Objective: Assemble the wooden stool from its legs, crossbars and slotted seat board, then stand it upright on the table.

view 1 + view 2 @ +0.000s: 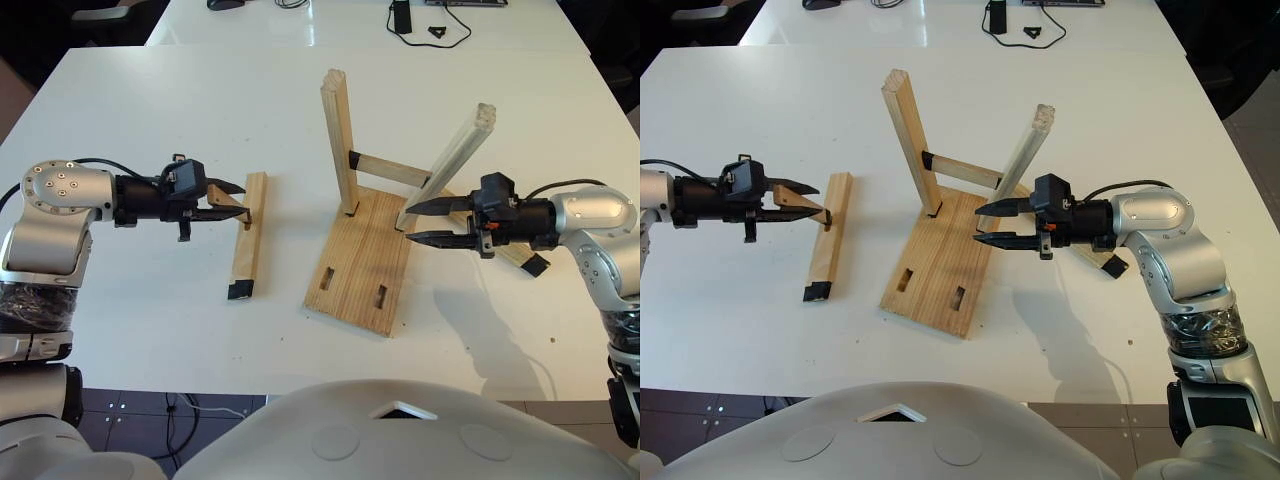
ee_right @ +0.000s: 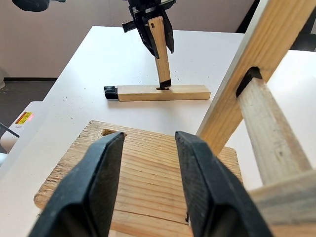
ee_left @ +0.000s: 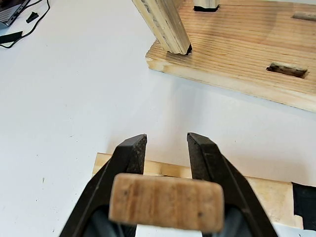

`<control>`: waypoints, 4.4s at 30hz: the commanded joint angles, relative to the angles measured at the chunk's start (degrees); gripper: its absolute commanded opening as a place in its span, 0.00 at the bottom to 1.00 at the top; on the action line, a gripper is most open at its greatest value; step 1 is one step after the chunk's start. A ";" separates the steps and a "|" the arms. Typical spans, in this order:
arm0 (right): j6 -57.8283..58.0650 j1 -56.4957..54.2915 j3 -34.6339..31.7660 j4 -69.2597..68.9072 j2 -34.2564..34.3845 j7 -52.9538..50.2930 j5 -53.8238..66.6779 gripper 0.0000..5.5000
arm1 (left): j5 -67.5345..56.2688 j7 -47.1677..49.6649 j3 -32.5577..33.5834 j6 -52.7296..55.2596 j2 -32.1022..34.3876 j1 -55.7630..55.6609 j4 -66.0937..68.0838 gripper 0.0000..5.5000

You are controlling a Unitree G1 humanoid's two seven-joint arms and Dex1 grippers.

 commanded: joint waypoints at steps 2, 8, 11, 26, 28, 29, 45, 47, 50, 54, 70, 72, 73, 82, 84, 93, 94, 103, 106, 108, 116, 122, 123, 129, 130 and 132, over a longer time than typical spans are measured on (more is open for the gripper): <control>-0.96 0.37 0.40 0.31 -0.06 -0.51 -1.40 0.35 | -0.05 -0.87 0.26 0.94 1.19 -0.57 -0.88 0.24; -2.03 0.52 0.88 0.97 0.27 -1.27 -2.74 0.35 | -0.78 -3.24 -0.42 3.17 1.85 2.82 -2.75 0.24; -2.64 0.89 1.09 1.10 0.24 -1.46 -3.38 0.35 | -2.14 -4.35 -0.83 5.88 2.09 5.59 -3.63 0.24; -5.89 0.38 3.41 3.79 1.09 -2.55 -7.60 0.35 | 0.28 -6.07 -9.69 5.89 -2.06 1.59 6.94 0.24; -6.63 0.51 3.65 4.42 0.89 -2.35 -8.40 0.35 | -1.73 -5.67 -8.58 7.06 -3.03 2.48 8.20 0.24; -6.92 0.57 3.73 4.63 0.84 -2.24 -8.75 0.35 | -2.79 -5.50 -8.13 7.73 -3.58 2.86 8.41 0.24; -10.14 -0.94 5.37 8.09 1.64 -2.31 -12.36 0.35 | -4.91 -0.81 -10.26 10.06 -7.71 8.67 3.23 0.24; -10.69 -0.96 5.80 8.47 1.82 -2.59 -13.20 0.35 | -5.72 -0.27 -9.95 10.64 -8.19 9.47 2.87 0.24; -11.27 -0.90 5.96 8.85 2.00 -2.82 -13.94 0.35 | -7.67 0.61 -8.93 11.81 -8.59 10.94 1.97 0.24; -12.09 -1.01 5.96 9.68 2.06 -3.15 -14.74 0.35 | -10.43 2.03 -8.05 13.25 -9.33 12.27 0.77 0.24; -14.34 -1.82 6.87 11.98 2.49 -4.21 -17.11 0.35 | -6.61 7.30 -10.56 9.50 -9.90 12.53 1.77 0.24; -14.58 -1.83 6.97 12.28 2.55 -4.38 -17.33 0.35 | -6.67 8.52 -10.70 9.81 -10.42 11.86 2.43 0.33; -14.70 -1.86 7.02 12.43 2.57 -4.42 -17.40 0.35 | -6.68 8.84 -10.62 10.29 -10.77 11.55 2.36 0.36; -15.63 -2.75 6.91 13.68 2.33 -3.77 -17.77 0.35 | -8.62 10.94 -6.35 10.65 -13.47 11.95 1.30 0.53; -15.81 -3.16 6.85 13.98 2.17 -3.48 -17.73 0.35 | -10.95 10.97 -3.74 11.73 -13.48 12.15 -0.59 0.53; -16.31 -3.49 6.52 14.57 1.78 -2.89 -17.56 0.35 | -25.45 14.10 10.59 22.32 -10.96 12.30 -19.41 0.53; -16.27 -3.45 6.52 14.54 1.80 -2.90 -17.52 0.35 | -27.22 14.79 12.07 23.34 -10.94 11.90 -20.87 0.53; -16.25 -3.25 6.92 14.62 2.62 -3.82 -17.93 0.35 | -36.50 28.89 14.36 30.93 -16.05 0.46 -24.85 0.53; -16.27 -3.29 7.02 14.54 2.68 -3.91 -17.93 0.35 | -37.28 30.58 13.56 31.89 -17.36 -0.27 -25.58 0.53; -16.31 -3.20 7.02 14.50 2.65 -3.95 -17.97 0.35 | -37.70 31.11 13.30 32.44 -17.84 -0.01 -26.11 0.53; -16.65 -2.35 7.69 14.52 2.99 -4.69 -18.61 0.35 | -25.69 28.98 3.12 25.91 -22.73 11.39 -16.82 0.53; -16.77 -2.73 7.52 15.02 2.65 -4.09 -18.56 0.35 | -30.19 30.26 5.79 26.45 -23.61 8.02 -20.97 0.53; -16.91 -3.16 7.67 15.45 2.76 -3.84 -18.62 0.35 | -31.28 30.89 6.71 26.99 -23.31 7.66 -22.93 0.53; -16.82 -5.74 7.78 17.65 3.98 -2.13 -17.73 0.35 | -34.99 35.19 11.92 29.99 -20.71 7.71 -32.95 0.53; -16.91 -6.30 7.76 18.24 4.33 -1.73 -17.52 0.35 | -35.62 36.11 12.50 30.66 -20.23 8.05 -34.88 0.53; -16.69 -6.79 7.23 18.65 4.70 -1.23 -16.71 0.35 | -34.80 37.14 11.86 31.59 -19.01 8.87 -38.19 0.53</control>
